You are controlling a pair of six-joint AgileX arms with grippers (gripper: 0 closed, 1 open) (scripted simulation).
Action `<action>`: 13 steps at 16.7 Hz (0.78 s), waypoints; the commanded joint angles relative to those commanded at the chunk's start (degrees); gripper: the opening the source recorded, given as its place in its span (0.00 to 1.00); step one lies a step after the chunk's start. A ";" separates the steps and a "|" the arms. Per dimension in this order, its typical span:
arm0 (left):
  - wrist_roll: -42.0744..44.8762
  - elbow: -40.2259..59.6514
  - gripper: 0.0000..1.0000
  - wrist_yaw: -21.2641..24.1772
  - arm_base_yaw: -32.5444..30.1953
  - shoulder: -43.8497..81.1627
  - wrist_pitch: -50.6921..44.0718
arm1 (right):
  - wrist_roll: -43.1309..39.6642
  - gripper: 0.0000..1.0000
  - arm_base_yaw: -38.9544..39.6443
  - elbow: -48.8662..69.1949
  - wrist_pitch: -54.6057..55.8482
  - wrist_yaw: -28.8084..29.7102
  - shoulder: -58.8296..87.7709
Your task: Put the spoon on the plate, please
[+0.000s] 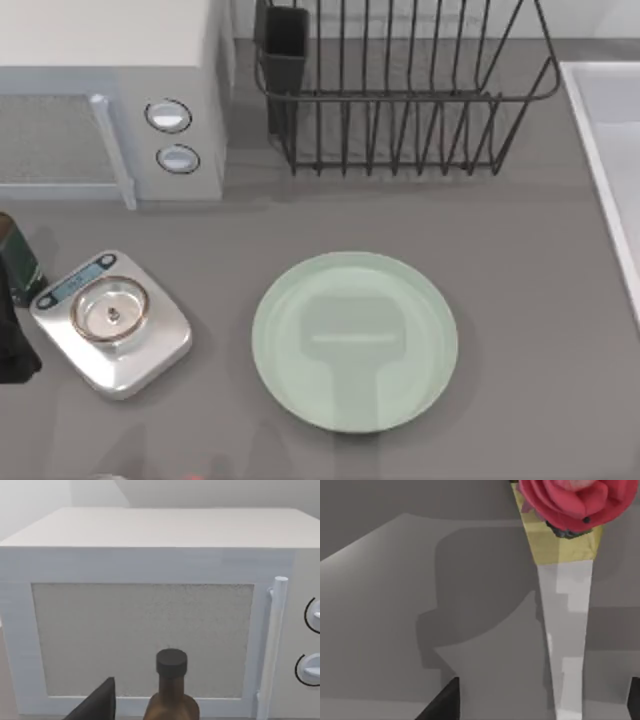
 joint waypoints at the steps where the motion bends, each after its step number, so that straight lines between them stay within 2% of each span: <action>1: 0.00 0.00 1.00 0.00 0.00 0.00 0.00 | 0.00 0.00 0.00 0.00 0.00 0.00 0.00; 5: 0.00 0.00 1.00 0.00 0.00 0.00 0.00 | 0.00 0.00 0.00 0.00 0.00 0.00 0.00; 6: 0.00 0.00 1.00 0.00 0.00 0.00 0.00 | 2.21 0.00 0.23 2.28 -6.06 0.88 -4.00; 9: 0.00 0.00 1.00 0.00 0.00 0.00 0.00 | 1.90 0.00 0.11 4.00 -8.34 0.86 -4.71; 13: 0.00 0.00 1.00 0.00 0.00 0.00 0.00 | 1.44 0.00 0.02 10.21 -19.05 0.80 -8.24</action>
